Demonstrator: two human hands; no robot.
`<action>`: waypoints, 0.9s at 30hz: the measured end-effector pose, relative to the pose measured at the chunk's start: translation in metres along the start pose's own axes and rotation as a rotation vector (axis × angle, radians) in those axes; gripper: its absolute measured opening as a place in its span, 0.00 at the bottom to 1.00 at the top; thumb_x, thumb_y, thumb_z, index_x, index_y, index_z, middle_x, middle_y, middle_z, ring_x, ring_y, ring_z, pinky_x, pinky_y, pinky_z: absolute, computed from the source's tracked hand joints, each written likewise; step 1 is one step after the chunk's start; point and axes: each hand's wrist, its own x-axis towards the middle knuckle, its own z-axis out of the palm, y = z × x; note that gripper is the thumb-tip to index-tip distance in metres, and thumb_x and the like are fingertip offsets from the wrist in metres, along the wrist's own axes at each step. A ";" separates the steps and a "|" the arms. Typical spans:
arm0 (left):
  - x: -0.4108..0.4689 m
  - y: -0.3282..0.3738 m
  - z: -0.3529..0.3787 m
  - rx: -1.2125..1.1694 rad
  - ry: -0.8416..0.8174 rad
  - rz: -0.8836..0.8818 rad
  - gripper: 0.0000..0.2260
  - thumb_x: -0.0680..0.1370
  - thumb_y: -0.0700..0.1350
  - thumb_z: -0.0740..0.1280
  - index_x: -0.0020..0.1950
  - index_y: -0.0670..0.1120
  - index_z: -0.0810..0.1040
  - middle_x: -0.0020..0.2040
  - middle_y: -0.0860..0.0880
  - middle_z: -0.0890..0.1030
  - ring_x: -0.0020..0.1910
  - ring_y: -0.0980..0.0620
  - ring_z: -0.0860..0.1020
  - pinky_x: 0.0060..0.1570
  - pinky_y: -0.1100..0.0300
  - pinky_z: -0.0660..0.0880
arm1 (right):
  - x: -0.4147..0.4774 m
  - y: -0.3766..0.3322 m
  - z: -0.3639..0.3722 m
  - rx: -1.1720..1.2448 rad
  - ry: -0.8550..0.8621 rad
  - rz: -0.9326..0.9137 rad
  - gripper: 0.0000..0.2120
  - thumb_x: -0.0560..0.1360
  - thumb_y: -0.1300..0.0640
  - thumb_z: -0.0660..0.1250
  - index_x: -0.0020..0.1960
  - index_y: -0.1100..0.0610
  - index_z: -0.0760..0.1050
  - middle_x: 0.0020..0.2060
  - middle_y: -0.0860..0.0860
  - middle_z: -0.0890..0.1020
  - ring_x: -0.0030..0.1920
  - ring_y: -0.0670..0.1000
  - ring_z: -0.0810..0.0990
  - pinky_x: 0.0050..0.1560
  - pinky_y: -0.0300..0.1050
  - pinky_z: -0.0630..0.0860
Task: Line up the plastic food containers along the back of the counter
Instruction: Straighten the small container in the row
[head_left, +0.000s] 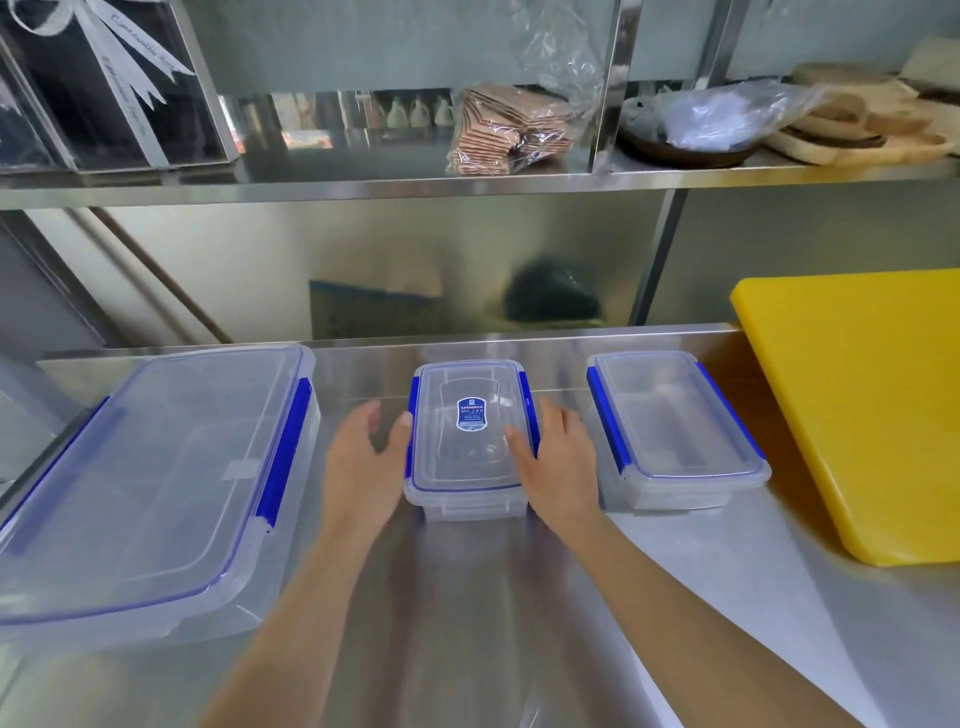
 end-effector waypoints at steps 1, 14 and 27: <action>0.000 0.007 -0.018 -0.005 0.065 0.062 0.19 0.78 0.52 0.62 0.67 0.46 0.71 0.65 0.47 0.76 0.63 0.48 0.74 0.60 0.55 0.69 | -0.004 -0.010 0.000 0.018 0.027 -0.039 0.22 0.77 0.47 0.60 0.67 0.55 0.66 0.62 0.53 0.74 0.60 0.52 0.74 0.60 0.45 0.72; 0.061 -0.155 -0.242 0.422 0.124 -0.319 0.34 0.70 0.63 0.66 0.70 0.46 0.67 0.66 0.35 0.74 0.62 0.33 0.74 0.63 0.40 0.69 | -0.089 -0.166 0.114 0.360 -0.652 0.080 0.30 0.73 0.40 0.61 0.68 0.58 0.62 0.58 0.56 0.75 0.56 0.58 0.77 0.48 0.55 0.80; 0.064 -0.148 -0.213 0.398 0.066 -0.316 0.41 0.65 0.74 0.57 0.72 0.54 0.62 0.70 0.43 0.71 0.66 0.37 0.71 0.67 0.41 0.65 | -0.090 -0.149 0.110 0.654 -0.643 0.213 0.22 0.72 0.47 0.67 0.62 0.52 0.68 0.55 0.54 0.79 0.47 0.56 0.82 0.28 0.41 0.78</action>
